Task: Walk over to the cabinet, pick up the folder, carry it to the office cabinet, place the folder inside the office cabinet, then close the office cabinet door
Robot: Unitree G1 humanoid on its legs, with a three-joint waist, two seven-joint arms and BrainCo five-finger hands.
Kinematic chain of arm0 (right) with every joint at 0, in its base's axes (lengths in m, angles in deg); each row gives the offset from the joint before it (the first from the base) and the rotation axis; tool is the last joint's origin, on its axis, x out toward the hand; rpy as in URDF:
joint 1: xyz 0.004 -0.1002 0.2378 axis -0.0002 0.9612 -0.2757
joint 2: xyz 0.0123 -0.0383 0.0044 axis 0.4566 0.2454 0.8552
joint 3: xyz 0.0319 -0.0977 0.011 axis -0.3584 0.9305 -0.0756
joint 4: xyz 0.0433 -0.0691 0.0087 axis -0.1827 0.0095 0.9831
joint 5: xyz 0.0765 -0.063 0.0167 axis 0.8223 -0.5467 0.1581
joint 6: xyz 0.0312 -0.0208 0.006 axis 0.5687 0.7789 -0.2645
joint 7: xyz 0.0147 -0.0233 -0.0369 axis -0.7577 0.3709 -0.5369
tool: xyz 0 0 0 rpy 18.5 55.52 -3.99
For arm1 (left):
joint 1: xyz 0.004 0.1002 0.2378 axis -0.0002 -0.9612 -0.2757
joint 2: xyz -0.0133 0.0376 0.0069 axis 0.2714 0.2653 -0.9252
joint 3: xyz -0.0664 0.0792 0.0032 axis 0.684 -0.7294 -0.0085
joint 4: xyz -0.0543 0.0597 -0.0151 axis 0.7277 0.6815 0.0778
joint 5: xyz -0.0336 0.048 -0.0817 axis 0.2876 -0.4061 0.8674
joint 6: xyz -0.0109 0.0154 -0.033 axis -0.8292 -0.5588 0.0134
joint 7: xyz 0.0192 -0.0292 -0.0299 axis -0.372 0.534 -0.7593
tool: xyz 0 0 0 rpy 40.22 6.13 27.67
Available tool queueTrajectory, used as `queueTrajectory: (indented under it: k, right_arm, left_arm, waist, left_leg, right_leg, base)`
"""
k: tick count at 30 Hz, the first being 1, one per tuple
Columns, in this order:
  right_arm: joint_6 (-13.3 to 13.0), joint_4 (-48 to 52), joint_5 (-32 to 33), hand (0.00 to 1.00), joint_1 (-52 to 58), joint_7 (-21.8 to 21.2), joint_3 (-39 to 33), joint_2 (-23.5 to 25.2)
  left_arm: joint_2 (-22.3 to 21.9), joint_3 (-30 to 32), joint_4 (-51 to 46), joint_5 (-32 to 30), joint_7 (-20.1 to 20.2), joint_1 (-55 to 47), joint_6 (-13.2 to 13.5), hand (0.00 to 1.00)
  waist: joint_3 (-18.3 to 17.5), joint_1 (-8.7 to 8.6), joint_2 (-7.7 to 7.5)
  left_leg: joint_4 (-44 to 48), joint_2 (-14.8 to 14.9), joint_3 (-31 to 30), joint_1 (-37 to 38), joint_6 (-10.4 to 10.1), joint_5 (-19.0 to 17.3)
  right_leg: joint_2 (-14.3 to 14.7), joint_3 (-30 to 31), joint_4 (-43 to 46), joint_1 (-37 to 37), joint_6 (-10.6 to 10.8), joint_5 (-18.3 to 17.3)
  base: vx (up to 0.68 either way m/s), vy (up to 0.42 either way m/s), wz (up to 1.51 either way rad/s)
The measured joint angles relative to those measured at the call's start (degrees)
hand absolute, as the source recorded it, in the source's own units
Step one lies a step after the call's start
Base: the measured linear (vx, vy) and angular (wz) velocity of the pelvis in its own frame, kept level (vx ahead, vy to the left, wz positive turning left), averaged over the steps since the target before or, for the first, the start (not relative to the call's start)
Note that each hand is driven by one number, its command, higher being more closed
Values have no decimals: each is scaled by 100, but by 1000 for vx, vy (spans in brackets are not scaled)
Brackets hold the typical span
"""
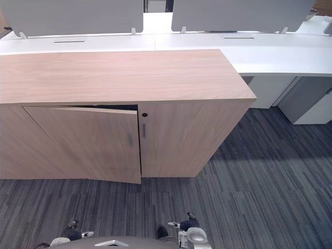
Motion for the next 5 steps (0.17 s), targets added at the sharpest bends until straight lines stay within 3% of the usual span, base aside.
queueTrajectory:
  k: [5]
  right_arm:
    - [80,-133,7,0,-10,-8,-244,-11]
  left_arm:
    - [-49,163,193,-37,3,19,-11,0]
  waist:
    - [-5,25,-2]
  left_leg:
    - [-10,-20,-137,18,-40,-22]
  right_leg:
    - [-30,-138,37,44,-44,-122]
  base:
    - [-41,-28,14]
